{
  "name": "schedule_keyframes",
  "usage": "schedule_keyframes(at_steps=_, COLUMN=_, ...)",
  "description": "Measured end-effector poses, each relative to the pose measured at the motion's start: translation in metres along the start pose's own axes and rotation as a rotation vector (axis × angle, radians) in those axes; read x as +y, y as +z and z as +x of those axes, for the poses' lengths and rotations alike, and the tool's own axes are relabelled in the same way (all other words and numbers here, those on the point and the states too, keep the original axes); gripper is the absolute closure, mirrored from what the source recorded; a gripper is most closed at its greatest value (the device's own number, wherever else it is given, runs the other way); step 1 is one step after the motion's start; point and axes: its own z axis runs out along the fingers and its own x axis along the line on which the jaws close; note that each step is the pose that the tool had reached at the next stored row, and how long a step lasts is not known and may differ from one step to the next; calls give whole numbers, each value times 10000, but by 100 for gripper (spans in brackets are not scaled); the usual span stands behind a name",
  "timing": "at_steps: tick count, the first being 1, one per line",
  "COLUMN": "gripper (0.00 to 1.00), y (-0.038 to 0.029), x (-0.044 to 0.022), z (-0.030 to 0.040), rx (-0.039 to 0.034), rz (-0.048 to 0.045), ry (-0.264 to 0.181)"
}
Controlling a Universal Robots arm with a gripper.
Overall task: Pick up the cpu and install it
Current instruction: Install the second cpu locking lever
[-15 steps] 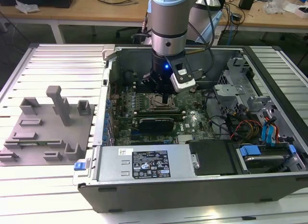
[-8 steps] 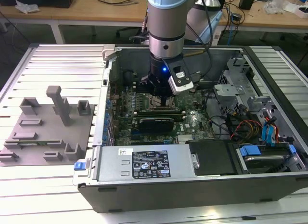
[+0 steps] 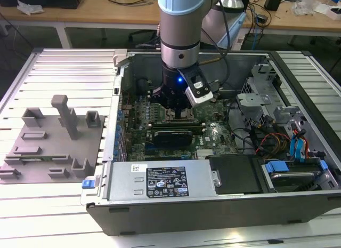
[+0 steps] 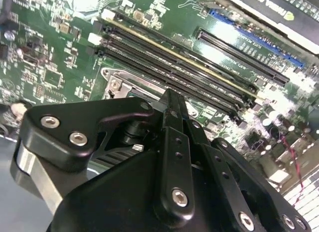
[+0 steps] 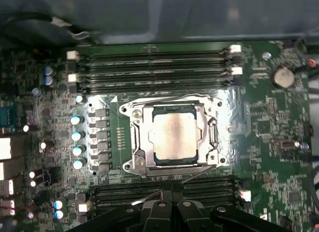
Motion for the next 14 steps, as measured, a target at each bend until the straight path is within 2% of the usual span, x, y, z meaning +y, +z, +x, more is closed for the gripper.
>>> schedule_keyframes(at_steps=4, gripper=89, y=8, x=-4, z=28, rx=1, rz=-3, ry=-9)
schedule_keyframes(at_steps=14, gripper=89, y=13, x=-3, z=31, rx=0, rz=-4, ry=-8)
